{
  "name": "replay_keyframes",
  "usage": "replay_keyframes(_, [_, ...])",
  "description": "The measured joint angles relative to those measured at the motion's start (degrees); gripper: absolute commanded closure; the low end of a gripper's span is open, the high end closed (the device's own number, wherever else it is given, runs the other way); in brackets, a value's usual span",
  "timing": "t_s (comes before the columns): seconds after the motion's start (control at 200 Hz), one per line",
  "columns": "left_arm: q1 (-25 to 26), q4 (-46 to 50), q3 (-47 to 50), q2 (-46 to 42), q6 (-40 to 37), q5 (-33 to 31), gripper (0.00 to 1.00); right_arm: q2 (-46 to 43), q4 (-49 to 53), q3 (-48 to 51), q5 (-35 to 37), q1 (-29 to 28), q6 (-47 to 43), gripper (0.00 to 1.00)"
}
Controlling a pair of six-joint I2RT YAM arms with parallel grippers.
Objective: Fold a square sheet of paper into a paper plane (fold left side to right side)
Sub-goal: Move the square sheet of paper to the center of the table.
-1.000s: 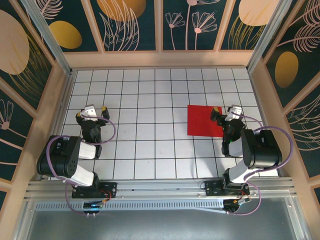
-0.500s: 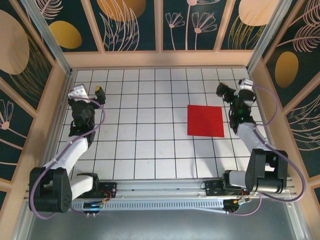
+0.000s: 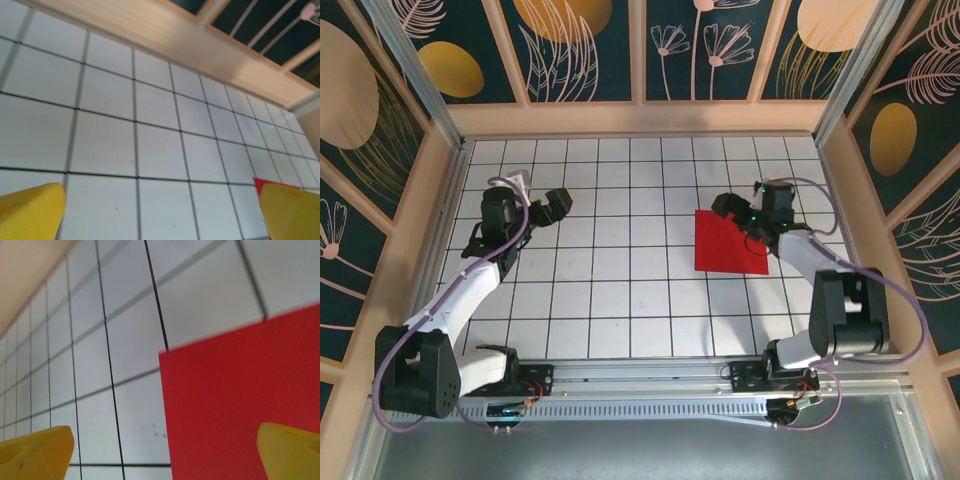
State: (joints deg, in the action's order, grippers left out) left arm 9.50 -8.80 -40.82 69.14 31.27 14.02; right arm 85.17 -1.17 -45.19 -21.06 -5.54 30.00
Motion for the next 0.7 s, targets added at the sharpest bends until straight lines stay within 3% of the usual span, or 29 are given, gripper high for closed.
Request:
replay_keyframes(0.175, [1.9,-0.7,0.9,2.7,3.7,2.3,0.01,7.5,0.2,-1.2,-0.2,-1.9,2.1,0.11])
replay_keyframes(0.49, [2.1,-1.3,1.6,3.9,5.5,2.4,0.01,11.0,0.2,-1.9,0.2,-2.1,2.6,0.12])
replay_keyframes(0.701, [2.1,-1.2,1.6,4.3,5.5,1.4,0.01,11.3,0.0,-2.1,0.6,-5.7,4.7,0.13])
